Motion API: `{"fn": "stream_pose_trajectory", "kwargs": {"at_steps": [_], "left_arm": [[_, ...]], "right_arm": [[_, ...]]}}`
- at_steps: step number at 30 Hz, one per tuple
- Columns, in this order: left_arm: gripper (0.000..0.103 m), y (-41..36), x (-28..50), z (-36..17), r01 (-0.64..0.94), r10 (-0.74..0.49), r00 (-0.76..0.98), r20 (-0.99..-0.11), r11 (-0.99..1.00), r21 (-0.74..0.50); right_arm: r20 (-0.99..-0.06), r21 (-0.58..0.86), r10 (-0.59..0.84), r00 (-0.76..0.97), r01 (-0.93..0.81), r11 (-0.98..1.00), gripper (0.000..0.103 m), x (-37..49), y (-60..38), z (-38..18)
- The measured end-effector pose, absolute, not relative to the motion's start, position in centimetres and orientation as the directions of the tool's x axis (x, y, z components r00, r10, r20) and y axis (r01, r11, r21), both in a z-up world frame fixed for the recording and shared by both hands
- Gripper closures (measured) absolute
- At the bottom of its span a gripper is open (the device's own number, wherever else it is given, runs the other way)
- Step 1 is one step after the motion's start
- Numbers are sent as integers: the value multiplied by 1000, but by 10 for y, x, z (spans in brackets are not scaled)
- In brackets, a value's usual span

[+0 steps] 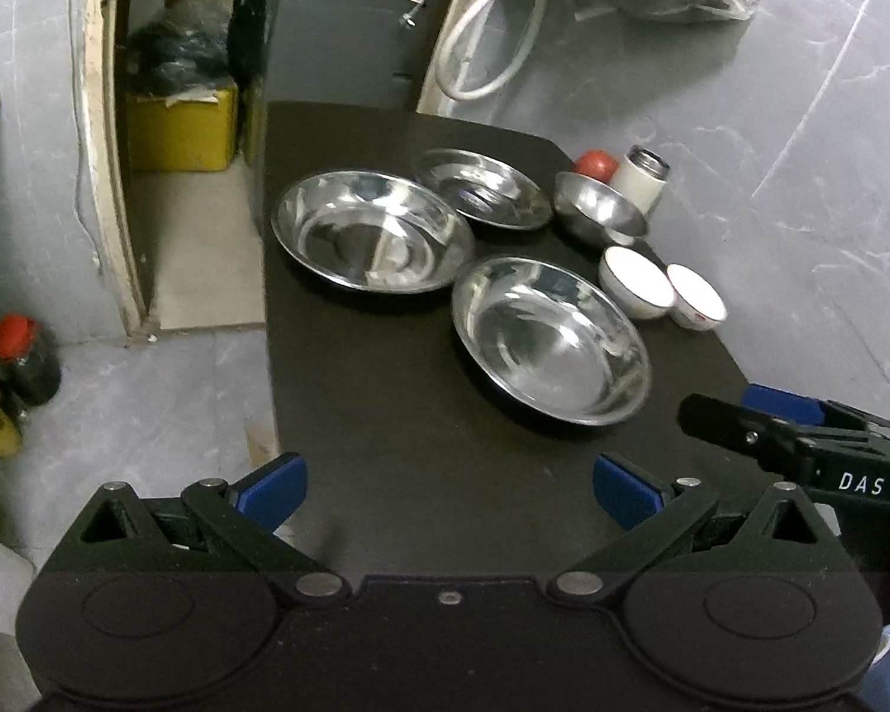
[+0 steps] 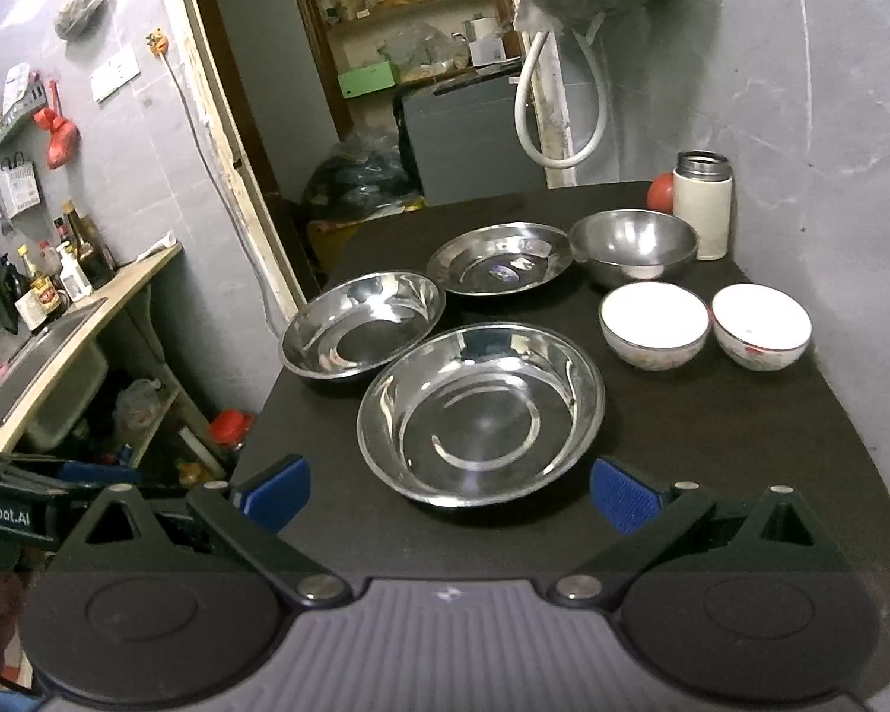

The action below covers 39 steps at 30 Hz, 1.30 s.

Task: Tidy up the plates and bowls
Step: 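Reach the right gripper to the large steel plate rim and close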

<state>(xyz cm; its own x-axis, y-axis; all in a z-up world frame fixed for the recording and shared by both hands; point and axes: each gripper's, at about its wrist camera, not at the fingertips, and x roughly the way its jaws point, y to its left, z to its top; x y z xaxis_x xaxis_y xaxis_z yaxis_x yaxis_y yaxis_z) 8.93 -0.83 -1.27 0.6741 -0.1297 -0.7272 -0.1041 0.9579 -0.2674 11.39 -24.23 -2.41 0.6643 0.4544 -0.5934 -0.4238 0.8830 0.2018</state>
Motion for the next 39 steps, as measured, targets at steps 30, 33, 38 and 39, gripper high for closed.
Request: {"fn": "stream_pose_trajectory", "kwargs": {"at_steps": [30, 33, 38, 39], "left_arm": [[21, 129, 292, -64, -17, -192, 650, -735, 964, -266], [27, 132, 291, -66, -4, -219, 648, -730, 957, -291], [41, 130, 294, -69, 14, -249, 642, -725, 949, -314], [45, 130, 295, -69, 16, -253, 641, -724, 948, -317]], "right_arm": [[-651, 199, 248, 718, -153, 968, 5, 280, -110, -59], [-656, 188, 245, 714, -160, 969, 14, 286, -100, -62], [-670, 183, 244, 701, -162, 970, 23, 296, -89, -66], [-674, 183, 244, 697, -163, 969, 25, 298, -87, -67]]}}
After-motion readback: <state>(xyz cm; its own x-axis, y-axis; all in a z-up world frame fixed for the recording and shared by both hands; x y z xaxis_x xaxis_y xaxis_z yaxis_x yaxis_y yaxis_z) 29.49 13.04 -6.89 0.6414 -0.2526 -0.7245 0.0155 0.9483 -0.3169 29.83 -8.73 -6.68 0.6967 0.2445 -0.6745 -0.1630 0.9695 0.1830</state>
